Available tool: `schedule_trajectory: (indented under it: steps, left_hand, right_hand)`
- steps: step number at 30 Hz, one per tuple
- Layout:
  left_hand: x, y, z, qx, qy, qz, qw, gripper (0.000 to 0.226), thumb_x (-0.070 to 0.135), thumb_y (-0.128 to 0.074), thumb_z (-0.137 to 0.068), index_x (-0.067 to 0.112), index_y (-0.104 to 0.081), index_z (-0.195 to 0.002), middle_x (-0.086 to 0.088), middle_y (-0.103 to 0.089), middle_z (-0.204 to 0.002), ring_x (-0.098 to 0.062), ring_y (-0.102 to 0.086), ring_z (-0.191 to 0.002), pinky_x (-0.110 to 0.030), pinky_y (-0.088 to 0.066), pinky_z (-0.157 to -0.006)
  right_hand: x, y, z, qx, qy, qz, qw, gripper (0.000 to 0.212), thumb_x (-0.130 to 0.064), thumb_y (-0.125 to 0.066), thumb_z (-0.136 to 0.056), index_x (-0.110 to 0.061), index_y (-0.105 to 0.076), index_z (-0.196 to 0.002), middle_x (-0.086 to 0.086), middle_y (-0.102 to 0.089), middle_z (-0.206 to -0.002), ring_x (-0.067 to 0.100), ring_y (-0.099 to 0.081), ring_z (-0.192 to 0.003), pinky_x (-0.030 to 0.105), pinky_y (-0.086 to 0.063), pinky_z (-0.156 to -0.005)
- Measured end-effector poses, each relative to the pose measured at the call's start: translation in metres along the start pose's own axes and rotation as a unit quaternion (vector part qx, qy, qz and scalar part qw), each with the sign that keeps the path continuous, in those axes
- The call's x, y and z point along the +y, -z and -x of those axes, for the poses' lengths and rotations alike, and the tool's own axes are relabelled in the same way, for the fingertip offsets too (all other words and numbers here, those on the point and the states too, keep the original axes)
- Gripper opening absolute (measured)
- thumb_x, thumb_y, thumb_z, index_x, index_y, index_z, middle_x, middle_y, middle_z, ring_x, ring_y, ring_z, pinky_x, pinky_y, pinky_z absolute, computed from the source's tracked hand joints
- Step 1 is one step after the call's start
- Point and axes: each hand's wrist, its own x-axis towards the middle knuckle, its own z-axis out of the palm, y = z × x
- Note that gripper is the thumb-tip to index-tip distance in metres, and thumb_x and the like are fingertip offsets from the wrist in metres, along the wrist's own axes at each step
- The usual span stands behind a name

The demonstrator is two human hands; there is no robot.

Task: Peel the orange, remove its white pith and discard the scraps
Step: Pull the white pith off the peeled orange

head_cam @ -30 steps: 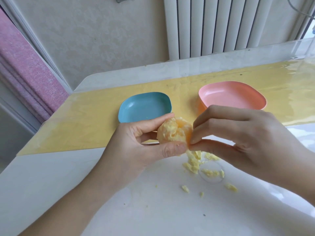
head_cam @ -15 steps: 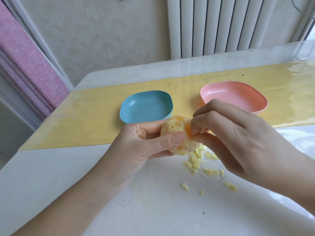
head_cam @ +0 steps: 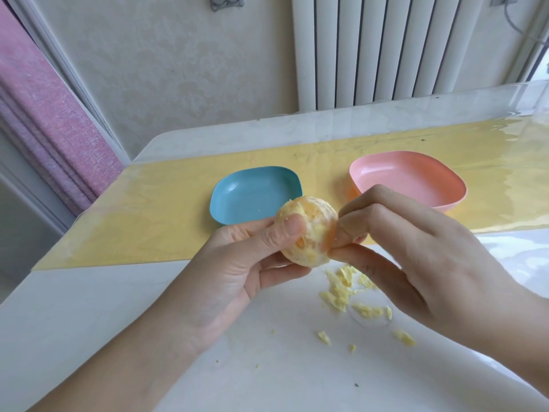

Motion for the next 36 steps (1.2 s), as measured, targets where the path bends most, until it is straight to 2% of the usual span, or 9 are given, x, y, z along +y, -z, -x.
schedule_trajectory:
  steps: [1,3,5,8,14,17,20,24,36]
  left_hand:
    - [0.0,0.0,0.001,0.0,-0.001,0.001,1.0,0.029,0.031,-0.065,-0.058,0.014,-0.079,-0.077,-0.005,-0.074,-0.084,-0.011,-0.07,-0.073,-0.02,-0.054,-0.062]
    - [-0.001,-0.001,0.001,-0.006,-0.001,-0.005,1.0,0.029,0.031,-0.064,-0.059,0.014,-0.079,-0.077,-0.004,-0.074,-0.083,-0.011,-0.07,-0.072,-0.019,-0.054,-0.062]
    - [-0.001,-0.001,0.002,-0.007,0.0,-0.011,1.0,0.029,0.031,-0.065,-0.059,0.014,-0.079,-0.078,-0.004,-0.074,-0.084,-0.011,-0.07,-0.073,-0.019,-0.054,-0.063]
    - [-0.001,0.0,0.002,-0.005,-0.004,-0.031,1.0,0.03,0.032,-0.065,-0.06,0.015,-0.079,-0.082,-0.004,-0.075,-0.087,-0.011,-0.07,-0.077,-0.019,-0.054,-0.064]
    - [-0.004,0.0,0.001,0.016,-0.013,-0.031,0.999,0.031,0.031,-0.066,-0.06,0.015,-0.079,-0.082,-0.005,-0.075,-0.088,-0.011,-0.071,-0.078,-0.019,-0.054,-0.064]
    - [-0.005,0.0,0.0,0.018,-0.032,-0.028,0.999,0.037,0.028,-0.069,-0.061,0.013,-0.077,-0.093,-0.007,-0.075,-0.098,-0.014,-0.07,-0.086,-0.02,-0.054,-0.07]
    - [-0.007,0.003,-0.001,0.025,-0.062,-0.046,0.997,0.044,0.025,-0.083,-0.058,0.015,-0.075,-0.1,-0.006,-0.073,-0.104,-0.016,-0.069,-0.095,-0.022,-0.055,-0.078]
    - [-0.01,0.005,-0.003,0.053,-0.093,-0.073,0.992,0.047,0.029,-0.079,-0.054,0.023,-0.075,-0.1,-0.002,-0.074,-0.104,-0.015,-0.068,-0.099,-0.028,-0.052,-0.092]
    - [-0.01,0.0,0.0,0.031,-0.109,-0.091,0.989,0.046,0.026,-0.079,-0.056,0.022,-0.075,-0.101,-0.002,-0.075,-0.101,-0.013,-0.07,-0.094,-0.019,-0.052,-0.081]
  right_hand:
    - [-0.001,0.007,0.01,-0.006,-0.036,-0.004,0.999,0.013,-0.015,-0.058,-0.091,-0.003,-0.061,-0.089,0.001,-0.054,-0.089,0.011,-0.05,-0.081,0.006,-0.035,-0.077]
    - [0.017,0.016,0.014,0.06,-0.099,0.068,0.991,0.016,-0.019,-0.067,-0.086,-0.006,-0.063,-0.092,-0.001,-0.053,-0.092,0.004,-0.049,-0.083,0.007,-0.037,-0.077]
    - [0.025,0.027,0.018,0.066,-0.132,0.047,0.988,0.027,-0.024,-0.072,-0.082,-0.01,-0.066,-0.104,-0.001,-0.053,-0.097,-0.001,-0.047,-0.088,0.009,-0.04,-0.078]
    - [0.026,0.019,0.021,0.095,-0.099,0.032,0.99,0.03,-0.024,-0.068,-0.084,-0.014,-0.066,-0.112,0.0,-0.056,-0.097,0.001,-0.053,-0.086,0.011,-0.041,-0.077]
    - [0.023,0.018,0.021,0.101,-0.059,0.075,0.99,0.012,-0.019,-0.071,-0.083,-0.011,-0.075,-0.091,0.003,-0.065,-0.081,0.008,-0.052,-0.07,0.007,-0.039,-0.069]
    - [0.022,0.017,0.023,0.102,-0.089,0.067,0.989,0.008,-0.02,-0.072,-0.081,-0.014,-0.076,-0.086,-0.002,-0.064,-0.079,0.006,-0.052,-0.07,0.004,-0.037,-0.066]
    - [0.019,0.012,0.023,0.119,-0.133,0.027,0.984,0.007,-0.024,-0.072,-0.079,-0.019,-0.076,-0.082,-0.01,-0.062,-0.078,-0.003,-0.051,-0.068,0.0,-0.035,-0.061]
    - [0.018,0.008,0.022,0.126,-0.16,-0.008,0.979,0.007,-0.027,-0.074,-0.076,-0.021,-0.074,-0.08,-0.013,-0.062,-0.08,-0.003,-0.057,-0.071,-0.001,-0.035,-0.06]
    - [0.026,0.014,0.021,0.085,-0.087,0.063,0.991,0.008,-0.019,-0.071,-0.082,-0.012,-0.071,-0.078,-0.004,-0.061,-0.081,0.005,-0.052,-0.075,0.005,-0.037,-0.072]
